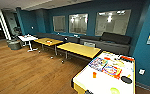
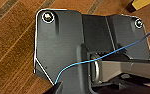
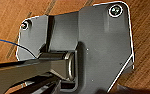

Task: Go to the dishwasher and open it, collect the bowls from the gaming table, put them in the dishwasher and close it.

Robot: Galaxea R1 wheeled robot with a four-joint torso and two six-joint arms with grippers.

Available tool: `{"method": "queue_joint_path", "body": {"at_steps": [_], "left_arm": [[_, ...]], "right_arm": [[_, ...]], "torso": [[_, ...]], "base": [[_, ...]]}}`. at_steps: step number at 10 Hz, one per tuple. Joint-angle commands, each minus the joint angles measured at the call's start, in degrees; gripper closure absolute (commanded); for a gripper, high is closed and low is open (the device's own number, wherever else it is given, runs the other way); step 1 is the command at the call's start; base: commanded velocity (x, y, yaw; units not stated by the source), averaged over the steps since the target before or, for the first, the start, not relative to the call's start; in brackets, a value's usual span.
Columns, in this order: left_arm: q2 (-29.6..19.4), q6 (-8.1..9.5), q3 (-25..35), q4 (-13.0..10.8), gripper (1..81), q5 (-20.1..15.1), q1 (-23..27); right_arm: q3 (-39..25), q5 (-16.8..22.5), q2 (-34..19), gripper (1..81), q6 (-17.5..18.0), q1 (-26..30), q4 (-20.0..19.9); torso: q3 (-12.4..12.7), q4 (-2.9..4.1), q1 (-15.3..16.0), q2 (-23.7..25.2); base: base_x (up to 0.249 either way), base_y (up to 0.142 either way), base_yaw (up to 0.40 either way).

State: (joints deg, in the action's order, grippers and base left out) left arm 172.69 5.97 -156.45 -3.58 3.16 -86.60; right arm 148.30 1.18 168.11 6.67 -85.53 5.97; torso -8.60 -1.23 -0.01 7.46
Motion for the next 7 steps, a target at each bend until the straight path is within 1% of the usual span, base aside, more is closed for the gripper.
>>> {"method": "queue_joint_path", "body": {"at_steps": [1, 7], "left_arm": [[-0.06, -0.26, 0.01, -0.02, 1.0, -2.81, 2.88], [-0.06, -0.26, 0.01, -0.02, 1.0, -2.81, 2.88]], "right_arm": [[-0.04, 2.95, -0.38, 1.0, -0.08, 3.03, -0.17], [-0.04, 2.95, -0.38, 1.0, -0.08, 3.12, -0.17]], "torso": [[0.00, 0.00, 0.01, 0.00], [0.00, 0.00, 0.01, 0.00]], "base": [[0.103, 0.089, 0.000], [0.107, 0.085, 0.000]]}}
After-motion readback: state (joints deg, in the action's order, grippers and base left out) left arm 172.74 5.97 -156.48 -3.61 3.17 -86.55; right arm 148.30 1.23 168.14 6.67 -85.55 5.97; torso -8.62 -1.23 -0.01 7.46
